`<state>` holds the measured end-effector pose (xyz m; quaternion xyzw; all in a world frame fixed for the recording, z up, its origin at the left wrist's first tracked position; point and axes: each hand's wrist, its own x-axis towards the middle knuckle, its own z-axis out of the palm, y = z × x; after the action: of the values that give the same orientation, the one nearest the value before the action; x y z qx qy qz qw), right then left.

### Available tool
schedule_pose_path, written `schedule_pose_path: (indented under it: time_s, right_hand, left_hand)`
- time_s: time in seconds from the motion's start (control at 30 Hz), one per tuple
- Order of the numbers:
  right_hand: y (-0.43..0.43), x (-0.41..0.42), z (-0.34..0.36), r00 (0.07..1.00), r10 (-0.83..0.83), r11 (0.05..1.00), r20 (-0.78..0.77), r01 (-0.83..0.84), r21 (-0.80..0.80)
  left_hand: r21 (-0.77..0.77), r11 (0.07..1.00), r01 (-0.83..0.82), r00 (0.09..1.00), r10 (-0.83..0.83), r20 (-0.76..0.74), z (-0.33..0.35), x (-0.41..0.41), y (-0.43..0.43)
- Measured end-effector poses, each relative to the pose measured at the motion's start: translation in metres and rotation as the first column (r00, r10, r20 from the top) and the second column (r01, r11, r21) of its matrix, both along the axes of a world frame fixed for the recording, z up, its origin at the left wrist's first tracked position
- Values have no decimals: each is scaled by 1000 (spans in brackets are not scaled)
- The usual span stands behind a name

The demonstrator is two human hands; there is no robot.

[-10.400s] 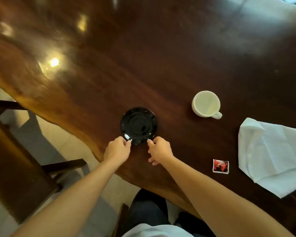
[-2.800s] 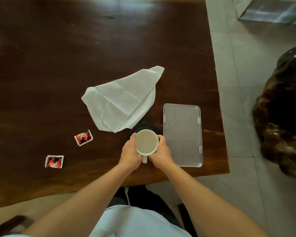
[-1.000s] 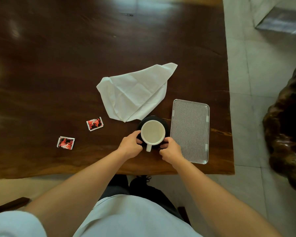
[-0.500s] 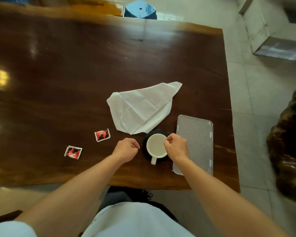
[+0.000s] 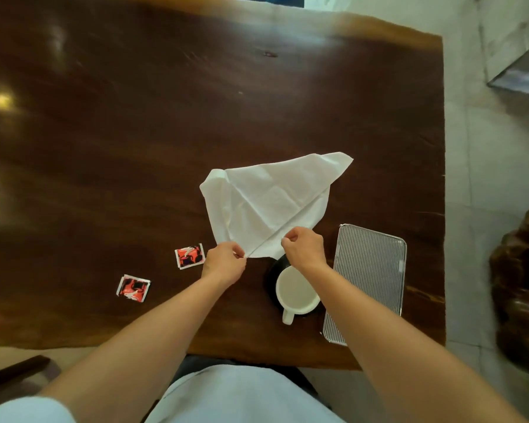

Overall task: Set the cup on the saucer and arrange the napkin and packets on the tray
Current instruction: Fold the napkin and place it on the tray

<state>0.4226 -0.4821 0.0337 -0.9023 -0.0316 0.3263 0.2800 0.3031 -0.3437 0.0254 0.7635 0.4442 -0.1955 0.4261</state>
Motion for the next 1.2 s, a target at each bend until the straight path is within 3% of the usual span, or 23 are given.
schedule_pose_path:
  time_s: [0.1, 0.2, 0.37, 0.5, 0.67, 0.73, 0.8, 0.83, 0.87, 0.93, 1.0, 1.07, 1.13, 1.2]
  right_hand:
    - [18, 17, -10, 979, -113, 993, -172, 116, 5]
    - [31, 29, -20, 887, -285, 952, -363, 307, 3]
    - [47, 34, -37, 748, -436, 877, -500, 478, -49]
    - [57, 30, -43, 650, -418, 860, -635, 509, -46]
    - [60, 22, -27, 539, -331, 789, -775, 608, 86]
    - [57, 19, -17, 524, -306, 760, -795, 637, 127]
    - [52, 16, -6, 536, -288, 746, -793, 645, 164]
    - [49, 14, 0, 539, -277, 736, -796, 651, 185]
    - [46, 11, 6, 539, -261, 723, -801, 659, 207]
    - [40, 5, 19, 540, -228, 695, -810, 673, 252]
    - [35, -2, 29, 531, -221, 662, -818, 698, 275]
    - [31, -9, 38, 506, -227, 621, -832, 733, 277]
    - [27, -16, 48, 473, -238, 574, -848, 773, 270]
    - [25, -20, 55, 460, -257, 536, -850, 799, 271]
  left_hand:
    - [27, 998, -63, 998, 64, -24, -11, 14, 12]
    - [35, 990, -137, 988, 139, -62, -24, 32, 25]
    - [22, 966, -256, 954, 256, -156, -38, 51, 37]
    - [-12, 905, -426, 889, 416, -192, -38, 59, 31]
    - [-100, 816, -570, 815, 546, -194, -15, 59, 11]
    - [-318, 660, -681, 727, 662, -182, -6, 54, 3]
    - [-551, 369, -749, 553, 806, -211, 8, 51, -2]
    - [-606, 282, -743, 488, 849, -204, 14, 48, -4]
    - [-635, 262, -726, 467, 867, -176, 19, 45, -6]
    - [-638, 379, -670, 528, 848, -50, 28, 38, -13]
    - [-470, 674, -570, 699, 698, 154, 35, 28, -19]
    - [-230, 890, -393, 839, 450, 306, 46, 19, -21]
    - [-11, 971, -237, 893, 223, 391, 56, 11, -20]
    - [181, 973, -139, 893, 44, 449, 68, 5, -18]
